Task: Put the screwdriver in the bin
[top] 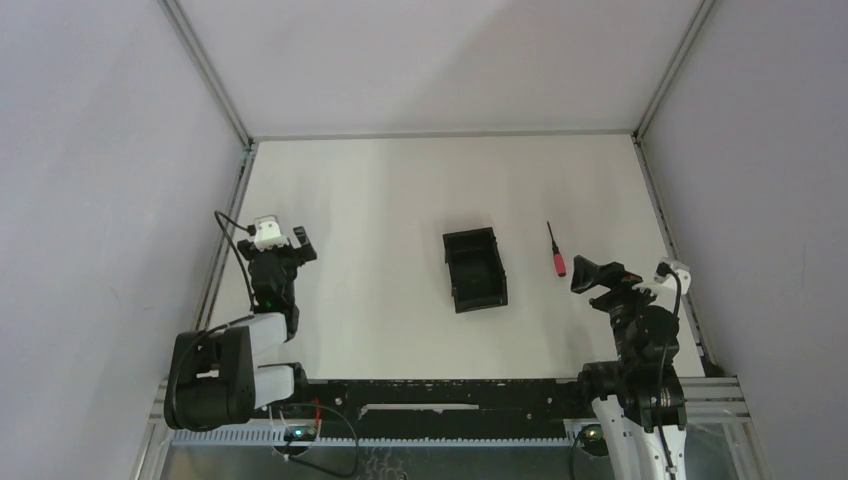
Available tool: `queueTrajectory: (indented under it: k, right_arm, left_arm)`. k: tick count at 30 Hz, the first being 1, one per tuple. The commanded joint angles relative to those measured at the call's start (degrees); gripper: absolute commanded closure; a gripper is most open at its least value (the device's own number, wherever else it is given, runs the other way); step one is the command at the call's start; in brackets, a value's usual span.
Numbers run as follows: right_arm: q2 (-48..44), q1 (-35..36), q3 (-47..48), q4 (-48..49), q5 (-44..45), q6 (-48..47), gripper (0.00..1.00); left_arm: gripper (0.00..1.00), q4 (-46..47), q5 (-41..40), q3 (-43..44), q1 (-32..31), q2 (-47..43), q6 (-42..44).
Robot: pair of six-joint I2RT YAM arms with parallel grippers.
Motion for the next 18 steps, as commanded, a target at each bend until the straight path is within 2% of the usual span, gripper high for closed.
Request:
queueTrajectory:
  k: [1,4,7,11,14,18]
  right_arm:
    - [-0.23,0.18,0.48,1.92,10.54,6.42,0.00]
    - [1.13,0.14,2.67,5.89,8.84,1.42,0.00]
    - [4.96,0.18,6.58,11.12,-5.24,-8.40,0.00]
    - [13.54,0.18,12.30,15.29,-9.66,-14.44,0.00]
    - [25.93,0.18,19.61,11.68,-6.14,-16.11,0.00]
    - [45.40,0.77,32.62,0.36,-3.14,-18.37,0.00]
  left_arm:
    - [0.00,1.39,-0.70,2.70,-0.32,-0.08,0.73]
    - [0.00,1.39,-0.72,2.71,-0.36,-0.04,0.73]
    - [0.00,1.39,-0.75,2.69,-0.36,-0.03,0.75]
    - [0.00,1.39,-0.75,2.66,-0.36,-0.03,0.72]
    - [0.00,1.39,-0.78,2.73,-0.36,-0.03,0.72]
    - [0.00,1.38,-0.72,2.66,-0.36,-0.06,0.74]
